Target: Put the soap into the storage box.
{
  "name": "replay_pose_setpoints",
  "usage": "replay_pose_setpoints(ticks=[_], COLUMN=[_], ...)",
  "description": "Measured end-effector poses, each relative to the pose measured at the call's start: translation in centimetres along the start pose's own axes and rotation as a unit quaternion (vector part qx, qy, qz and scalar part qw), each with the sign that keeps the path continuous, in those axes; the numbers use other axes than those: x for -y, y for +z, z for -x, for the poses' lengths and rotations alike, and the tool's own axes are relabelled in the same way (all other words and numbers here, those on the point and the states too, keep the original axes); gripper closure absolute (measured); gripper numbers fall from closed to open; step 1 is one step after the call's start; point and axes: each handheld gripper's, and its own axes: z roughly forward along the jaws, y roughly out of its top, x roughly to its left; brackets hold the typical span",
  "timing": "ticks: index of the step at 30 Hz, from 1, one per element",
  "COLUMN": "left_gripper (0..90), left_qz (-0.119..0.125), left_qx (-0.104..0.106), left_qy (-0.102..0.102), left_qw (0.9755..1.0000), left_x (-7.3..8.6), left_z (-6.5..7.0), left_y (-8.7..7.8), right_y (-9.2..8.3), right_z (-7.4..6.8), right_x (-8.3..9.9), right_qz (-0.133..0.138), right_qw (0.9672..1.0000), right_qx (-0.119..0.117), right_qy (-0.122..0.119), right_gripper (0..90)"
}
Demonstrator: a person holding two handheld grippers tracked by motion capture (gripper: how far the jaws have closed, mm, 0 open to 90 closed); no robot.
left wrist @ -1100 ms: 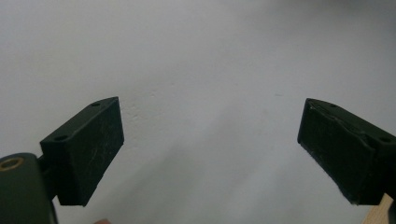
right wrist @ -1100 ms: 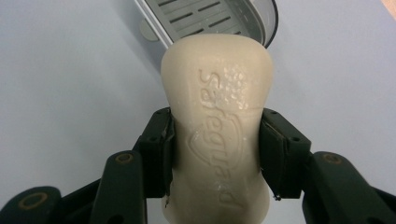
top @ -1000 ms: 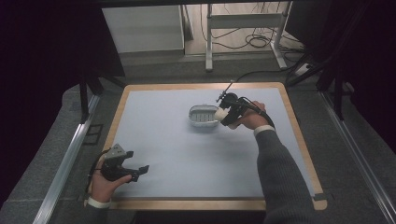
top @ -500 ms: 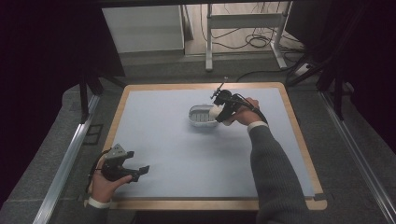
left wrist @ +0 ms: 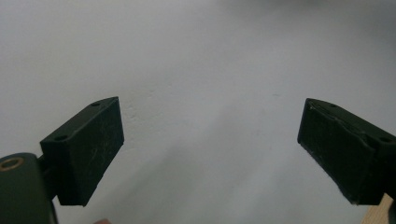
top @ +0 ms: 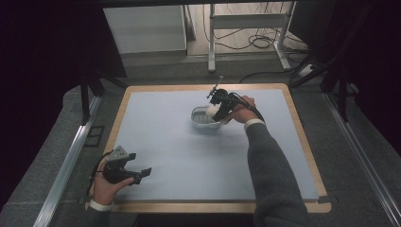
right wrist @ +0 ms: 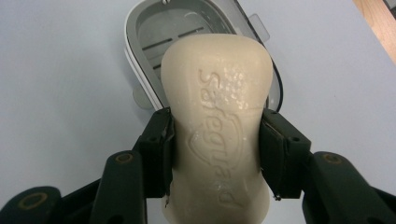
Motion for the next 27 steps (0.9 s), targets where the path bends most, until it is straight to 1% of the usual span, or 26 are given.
replay_pose_setpoints(ticks=[1,4,5,6,7,8,9,10,11,12,15,18,20,21,22,24,26,27], left_gripper=[7.6,7.6,7.6,7.6,7.6,7.6,7.6,7.7,7.6,7.6,7.6,7.6,7.6,7.7,7.6,7.7,7.7,7.7], left_qz=[0.0,0.0,0.001,0.004,0.009,0.013,0.012,0.011,0.011,0.01,0.007,0.01,0.009,0.009,0.009,0.008,0.006,0.006], left_qx=[0.0,0.001,0.003,0.01,0.016,0.018,0.015,0.013,0.013,0.013,0.014,0.014,0.013,0.012,0.012,0.011,0.012,0.012], left_qy=[0.0,-0.001,-0.002,-0.004,-0.006,-0.009,-0.008,-0.008,-0.009,-0.009,-0.006,-0.01,-0.01,-0.009,-0.009,-0.009,-0.008,-0.008], left_qw=[1.0,1.0,1.0,0.9999,0.9998,0.9997,0.9998,0.9998,0.9998,0.9998,0.9999,0.9998,0.9998,0.9998,0.9998,0.9999,0.9999,0.9999], left_x=[0.0,0.0,0.0,0.0,-0.1,-0.1,-0.1,-0.1,0.0,0.0,0.0,0.0,0.1,0.1,0.1,0.1,0.1,0.1], left_z=[0.0,0.0,0.0,0.0,0.0,0.0,0.0,-0.1,-0.1,-0.1,-0.1,-0.1,-0.2,-0.2,-0.2,-0.2,-0.2,-0.2], left_y=[0.0,0.0,0.0,-0.1,-0.2,-0.2,-0.2,-0.2,-0.1,-0.1,-0.1,0.0,-0.1,-0.1,-0.1,0.0,0.1,0.1], right_y=[0.1,0.2,0.3,0.4,0.5,0.5,0.7,0.8,1.0,1.2,1.7,2.3,2.8,3.0,3.2,3.6,3.8,3.8], right_z=[0.0,-0.1,0.1,0.0,0.1,0.1,0.1,0.1,0.0,0.0,-0.2,-0.3,-0.4,-0.4,-0.3,-0.4,-0.4,-0.5], right_x=[-0.1,-0.7,-0.9,-1.1,-1.5,-1.5,-1.7,-1.9,-2.1,-2.3,-2.7,-3.0,-3.1,-3.1,-3.1,-3.2,-3.2,-3.3], right_qz=[-0.002,-0.005,-0.002,-0.003,-0.002,-0.002,-0.004,-0.003,-0.005,-0.004,-0.006,-0.005,-0.011,-0.013,-0.015,-0.014,-0.015,-0.015], right_qw=[1.0,0.9999,0.9998,0.9998,0.9997,0.9997,0.9996,0.9995,0.9995,0.9992,0.9988,0.9985,0.9984,0.9981,0.9973,0.9975,0.9964,0.9965], right_qx=[0.002,-0.003,-0.002,-0.001,-0.004,-0.004,-0.006,-0.005,-0.006,-0.006,-0.01,-0.016,-0.012,-0.01,-0.008,-0.013,-0.011,-0.009], right_qy=[-0.004,-0.012,-0.021,-0.02,-0.026,-0.026,-0.026,-0.031,-0.029,-0.038,-0.048,-0.052,-0.054,-0.059,-0.072,-0.067,-0.083,-0.081], right_gripper=[49.8,49.8,49.8,49.8,49.8,49.8,49.8,49.8,49.8,49.8,49.7,49.7,49.7,49.7,49.7,49.6,49.6,49.6])
